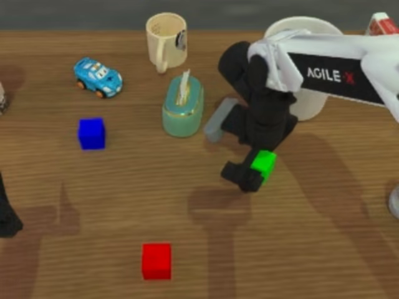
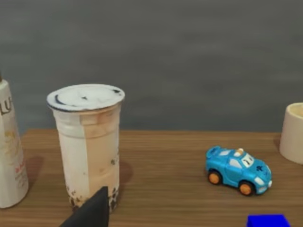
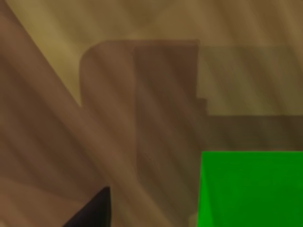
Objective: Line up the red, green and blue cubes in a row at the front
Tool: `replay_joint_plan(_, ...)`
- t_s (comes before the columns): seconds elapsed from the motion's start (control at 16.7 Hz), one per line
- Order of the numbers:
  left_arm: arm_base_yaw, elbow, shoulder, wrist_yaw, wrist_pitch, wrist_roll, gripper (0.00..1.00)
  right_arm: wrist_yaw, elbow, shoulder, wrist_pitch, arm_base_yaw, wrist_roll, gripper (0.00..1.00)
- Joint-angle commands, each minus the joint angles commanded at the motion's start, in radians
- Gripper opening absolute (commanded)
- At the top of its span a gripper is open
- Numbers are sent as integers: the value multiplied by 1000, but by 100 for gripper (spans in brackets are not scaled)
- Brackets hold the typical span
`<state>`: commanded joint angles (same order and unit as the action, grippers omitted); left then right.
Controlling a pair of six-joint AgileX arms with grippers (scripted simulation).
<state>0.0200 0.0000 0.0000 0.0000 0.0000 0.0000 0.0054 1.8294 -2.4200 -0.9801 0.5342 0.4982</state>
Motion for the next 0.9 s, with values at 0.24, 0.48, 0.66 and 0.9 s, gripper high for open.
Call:
replay_joint_plan(0.24, 0, 0, 0, 0, 0, 0, 100, 0, 0, 0, 0, 0, 0, 62)
replay_joint_plan(0.48, 0, 0, 0, 0, 0, 0, 100, 0, 0, 0, 0, 0, 0, 32)
replay_joint_plan(0.66, 0, 0, 0, 0, 0, 0, 100, 0, 0, 0, 0, 0, 0, 10)
replay_joint_plan(0.9, 0, 0, 0, 0, 0, 0, 100, 0, 0, 0, 0, 0, 0, 0)
